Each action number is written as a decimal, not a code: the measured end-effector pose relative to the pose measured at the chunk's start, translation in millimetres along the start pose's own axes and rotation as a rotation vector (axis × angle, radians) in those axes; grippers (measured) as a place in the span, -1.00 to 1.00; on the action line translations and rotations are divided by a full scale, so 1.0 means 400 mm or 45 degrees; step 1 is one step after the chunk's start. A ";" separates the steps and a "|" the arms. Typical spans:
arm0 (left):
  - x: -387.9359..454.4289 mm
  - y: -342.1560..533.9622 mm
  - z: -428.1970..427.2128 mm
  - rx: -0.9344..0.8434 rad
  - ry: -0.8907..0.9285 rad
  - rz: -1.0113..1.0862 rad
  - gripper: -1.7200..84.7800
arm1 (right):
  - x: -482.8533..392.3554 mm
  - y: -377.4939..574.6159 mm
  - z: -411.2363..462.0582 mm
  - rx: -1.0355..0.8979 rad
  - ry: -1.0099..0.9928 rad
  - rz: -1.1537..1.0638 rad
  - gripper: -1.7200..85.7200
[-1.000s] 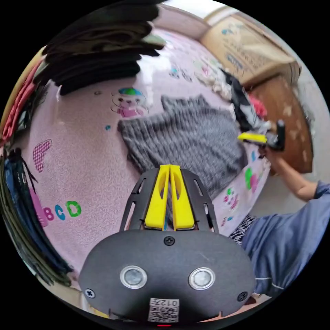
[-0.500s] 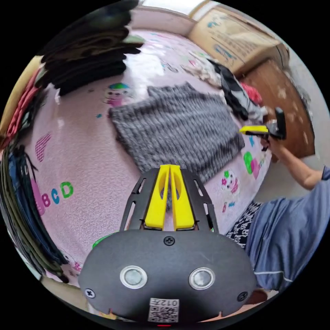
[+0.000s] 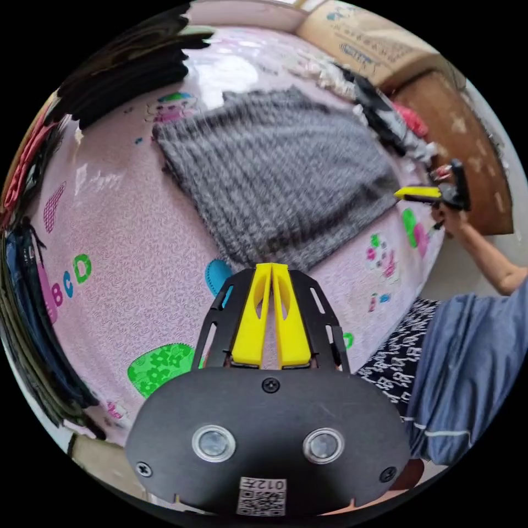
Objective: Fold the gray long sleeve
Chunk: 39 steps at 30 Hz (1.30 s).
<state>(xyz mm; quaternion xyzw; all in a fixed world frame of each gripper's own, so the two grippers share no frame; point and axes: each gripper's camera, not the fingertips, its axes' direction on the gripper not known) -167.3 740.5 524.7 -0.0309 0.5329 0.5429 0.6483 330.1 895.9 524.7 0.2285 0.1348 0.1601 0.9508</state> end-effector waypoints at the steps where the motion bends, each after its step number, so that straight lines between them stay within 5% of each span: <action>1: 0.001 0.008 0.032 -0.019 -0.033 -0.014 -0.95 | 0.030 0.010 -0.005 0.051 -0.065 0.063 -0.96; 11: -0.007 0.000 -0.012 0.331 0.070 -0.176 -0.95 | 0.170 -0.100 -0.127 0.295 -0.072 0.124 -0.96; 18: 0.062 -0.170 0.216 0.135 0.013 -0.106 -0.95 | 0.265 -0.216 0.046 0.140 -0.025 0.161 -0.96; 24: 0.087 -0.075 0.241 0.324 0.131 -0.274 -0.95 | 0.371 -0.085 -0.015 0.357 -0.134 0.309 -0.92; 29: 0.351 -0.060 0.296 0.435 0.184 0.001 -0.93 | 0.468 -0.029 0.044 0.424 -0.424 0.419 -0.82; 39: 1.055 -0.064 0.595 0.340 -0.267 0.817 -0.67 | 0.583 -0.076 0.181 0.343 -0.599 0.384 -0.77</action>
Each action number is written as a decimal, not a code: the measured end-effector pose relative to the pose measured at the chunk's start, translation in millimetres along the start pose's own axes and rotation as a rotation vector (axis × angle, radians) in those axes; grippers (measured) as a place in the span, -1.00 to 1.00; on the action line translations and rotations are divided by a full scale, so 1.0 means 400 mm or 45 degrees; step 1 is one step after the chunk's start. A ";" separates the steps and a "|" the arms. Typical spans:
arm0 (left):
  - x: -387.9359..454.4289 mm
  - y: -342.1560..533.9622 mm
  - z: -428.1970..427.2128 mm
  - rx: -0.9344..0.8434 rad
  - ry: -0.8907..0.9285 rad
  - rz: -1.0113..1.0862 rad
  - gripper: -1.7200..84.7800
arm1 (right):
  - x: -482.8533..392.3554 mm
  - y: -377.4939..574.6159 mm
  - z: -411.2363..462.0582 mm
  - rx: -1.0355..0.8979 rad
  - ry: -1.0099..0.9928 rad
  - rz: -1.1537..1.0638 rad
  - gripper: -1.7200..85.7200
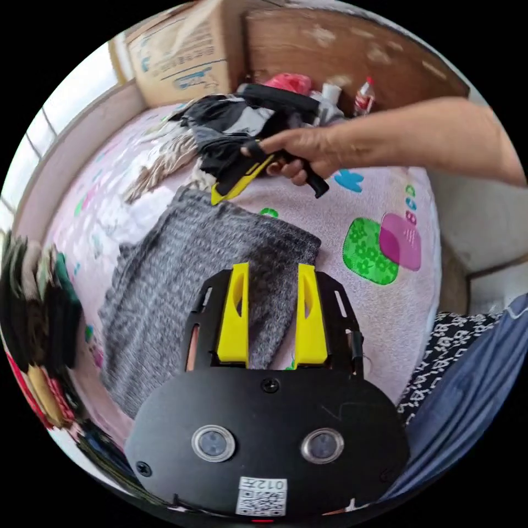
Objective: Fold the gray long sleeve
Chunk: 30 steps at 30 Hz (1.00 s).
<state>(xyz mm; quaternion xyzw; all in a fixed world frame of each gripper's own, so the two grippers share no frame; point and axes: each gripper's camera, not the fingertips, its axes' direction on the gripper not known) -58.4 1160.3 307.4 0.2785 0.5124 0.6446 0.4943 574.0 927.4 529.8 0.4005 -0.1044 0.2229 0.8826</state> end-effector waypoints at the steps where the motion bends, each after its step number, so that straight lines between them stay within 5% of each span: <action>1: 0.054 -0.023 0.021 0.003 -0.031 0.063 -0.65 | 0.007 -0.005 0.006 -0.013 -0.008 -0.016 -0.78; 9: 0.330 -0.043 0.168 -0.085 -0.338 0.153 -0.65 | 0.057 -0.021 0.042 -0.036 -0.054 -0.068 -0.87; 18: 0.429 -0.035 0.236 -0.130 -0.429 0.093 -0.93 | 0.109 -0.023 0.089 -0.011 -0.143 -0.018 -0.91; 30: 0.393 0.036 0.056 0.088 -0.332 -0.117 -0.96 | 0.143 -0.042 0.148 0.008 -0.264 0.145 -0.76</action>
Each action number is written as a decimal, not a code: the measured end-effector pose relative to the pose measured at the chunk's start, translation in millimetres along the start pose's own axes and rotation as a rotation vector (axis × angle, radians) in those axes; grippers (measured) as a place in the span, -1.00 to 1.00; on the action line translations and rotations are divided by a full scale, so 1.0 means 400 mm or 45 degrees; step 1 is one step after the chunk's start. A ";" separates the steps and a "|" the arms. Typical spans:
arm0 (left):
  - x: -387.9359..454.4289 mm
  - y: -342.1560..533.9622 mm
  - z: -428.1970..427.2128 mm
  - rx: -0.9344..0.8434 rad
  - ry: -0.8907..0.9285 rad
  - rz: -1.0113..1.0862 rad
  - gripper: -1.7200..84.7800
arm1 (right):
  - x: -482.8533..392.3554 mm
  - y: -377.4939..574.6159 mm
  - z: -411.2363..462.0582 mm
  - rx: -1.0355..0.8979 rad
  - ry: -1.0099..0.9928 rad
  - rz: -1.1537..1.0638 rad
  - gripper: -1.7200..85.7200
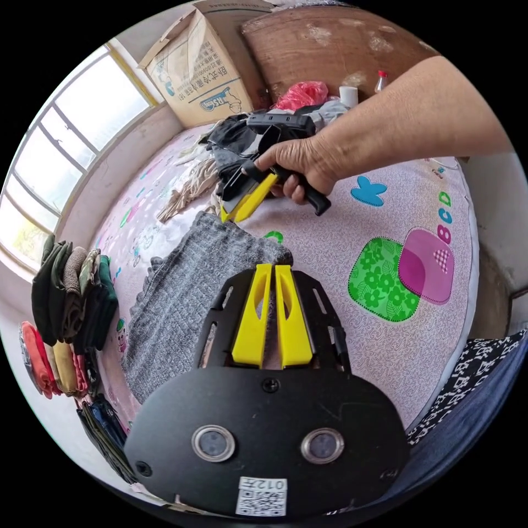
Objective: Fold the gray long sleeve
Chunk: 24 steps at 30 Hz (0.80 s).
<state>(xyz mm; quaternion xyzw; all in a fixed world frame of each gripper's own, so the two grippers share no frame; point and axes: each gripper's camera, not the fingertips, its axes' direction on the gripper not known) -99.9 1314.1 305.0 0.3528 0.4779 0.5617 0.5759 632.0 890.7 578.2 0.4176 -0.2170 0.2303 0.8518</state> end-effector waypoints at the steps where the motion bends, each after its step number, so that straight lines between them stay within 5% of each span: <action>1: -0.009 0.004 -0.010 0.005 0.002 -0.006 -0.96 | -0.005 -0.003 0.014 -0.006 0.008 0.002 -0.75; 14: -0.176 0.046 -0.152 0.071 0.076 -0.095 -0.96 | -0.155 -0.032 0.118 0.060 -0.026 -0.021 -0.92; 24: -0.541 0.196 -0.385 0.210 0.274 -0.608 -0.96 | -0.624 -0.125 0.337 -0.013 -0.170 -0.305 -0.93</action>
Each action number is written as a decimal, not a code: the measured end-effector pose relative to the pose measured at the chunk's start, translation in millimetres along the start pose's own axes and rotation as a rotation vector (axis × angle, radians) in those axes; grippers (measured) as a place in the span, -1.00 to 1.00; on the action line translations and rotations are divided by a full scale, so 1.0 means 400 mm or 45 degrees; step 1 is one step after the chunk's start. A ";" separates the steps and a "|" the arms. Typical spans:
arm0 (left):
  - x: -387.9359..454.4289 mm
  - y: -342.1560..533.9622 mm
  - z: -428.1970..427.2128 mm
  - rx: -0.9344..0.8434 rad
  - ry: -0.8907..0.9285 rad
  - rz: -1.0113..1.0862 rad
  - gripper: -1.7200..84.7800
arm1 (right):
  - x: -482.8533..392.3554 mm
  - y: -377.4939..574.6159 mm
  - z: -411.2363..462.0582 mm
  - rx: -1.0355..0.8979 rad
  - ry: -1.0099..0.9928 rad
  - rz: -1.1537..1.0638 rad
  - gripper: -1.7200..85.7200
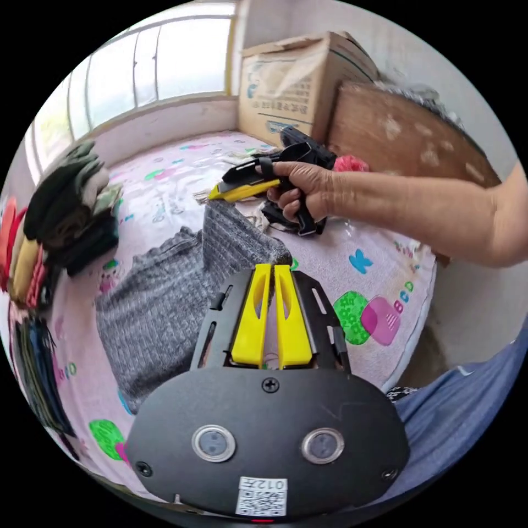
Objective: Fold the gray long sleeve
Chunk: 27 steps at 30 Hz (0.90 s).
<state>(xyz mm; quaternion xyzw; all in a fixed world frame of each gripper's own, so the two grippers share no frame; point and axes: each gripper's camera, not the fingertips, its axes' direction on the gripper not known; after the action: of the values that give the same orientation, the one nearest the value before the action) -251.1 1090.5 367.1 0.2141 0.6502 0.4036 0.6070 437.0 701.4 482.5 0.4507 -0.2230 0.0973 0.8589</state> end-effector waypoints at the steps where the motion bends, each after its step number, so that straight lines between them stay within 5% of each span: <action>1: -0.066 0.008 -0.047 0.023 0.024 -0.105 -0.96 | -0.061 -0.031 0.074 -0.044 -0.006 -0.044 -0.93; 10: -0.605 0.296 -0.274 0.171 0.270 -1.087 -0.95 | -0.375 -0.118 0.817 -0.490 0.170 -0.239 -0.92; 16: -0.761 0.478 -0.270 0.157 0.395 -1.475 -0.95 | -0.452 -0.054 1.116 -0.662 0.366 -0.345 -0.83; 21: -0.779 0.491 -0.396 0.132 0.226 -1.433 -0.95 | -0.558 -0.052 1.038 -0.462 0.205 -0.417 -0.83; 27: -0.726 0.203 -0.480 -0.009 -0.082 -0.736 -0.95 | -0.628 0.015 0.955 -0.372 0.406 -0.485 -0.93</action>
<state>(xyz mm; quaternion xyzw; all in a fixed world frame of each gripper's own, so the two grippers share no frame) -403.4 863.8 597.6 0.0305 0.6633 0.2093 0.7178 100.6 401.1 557.2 0.3349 -0.0082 -0.0294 0.9418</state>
